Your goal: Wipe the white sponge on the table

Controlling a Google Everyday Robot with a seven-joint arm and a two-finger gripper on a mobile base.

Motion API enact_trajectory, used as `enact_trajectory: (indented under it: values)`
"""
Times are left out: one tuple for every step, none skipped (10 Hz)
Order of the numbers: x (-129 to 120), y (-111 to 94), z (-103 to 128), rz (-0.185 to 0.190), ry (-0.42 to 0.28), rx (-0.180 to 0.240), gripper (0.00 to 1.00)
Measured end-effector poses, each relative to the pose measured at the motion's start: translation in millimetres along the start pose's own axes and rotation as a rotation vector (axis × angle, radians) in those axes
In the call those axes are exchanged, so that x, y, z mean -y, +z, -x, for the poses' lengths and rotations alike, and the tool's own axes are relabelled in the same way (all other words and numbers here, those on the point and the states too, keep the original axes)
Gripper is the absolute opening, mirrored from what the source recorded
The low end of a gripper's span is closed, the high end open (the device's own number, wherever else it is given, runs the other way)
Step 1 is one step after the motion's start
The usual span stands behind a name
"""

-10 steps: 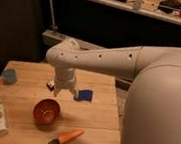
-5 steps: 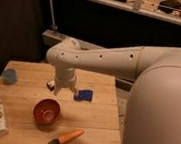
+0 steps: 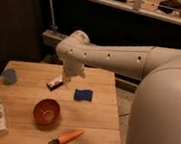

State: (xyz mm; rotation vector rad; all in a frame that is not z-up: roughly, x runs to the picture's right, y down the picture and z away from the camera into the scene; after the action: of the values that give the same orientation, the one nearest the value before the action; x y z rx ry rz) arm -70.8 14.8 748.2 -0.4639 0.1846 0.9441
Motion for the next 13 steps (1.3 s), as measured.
enact_trajectory:
  values:
    - [12.4,5.2,0.1,0.005,-0.121,-0.009,0.65]
    - [22.1,9.0,-0.5,0.013,-0.198,-0.018,0.65]
    - [33.2,13.4,-0.8,0.025,-0.282,-0.024,0.65]
    - [39.9,16.6,0.7,0.035,-0.336,-0.022,0.65]
    - [51.1,21.7,4.8,0.049,-0.405,-0.014,0.65]
    - [64.2,27.8,8.6,0.056,-0.452,-0.007,0.65]
    - [70.9,31.9,10.8,0.060,-0.469,-0.002,0.65]
    - [76.7,38.1,14.4,0.063,-0.481,0.006,0.65]
    - [78.6,45.1,16.7,0.066,-0.480,0.013,0.65]
    - [79.2,54.2,16.0,0.061,-0.476,0.013,0.65]
    - [78.6,61.6,13.7,0.052,-0.473,0.009,0.65]
    - [76.4,69.9,10.0,0.039,-0.473,0.006,0.65]
    - [73.1,79.3,2.9,0.026,-0.473,0.000,0.65]
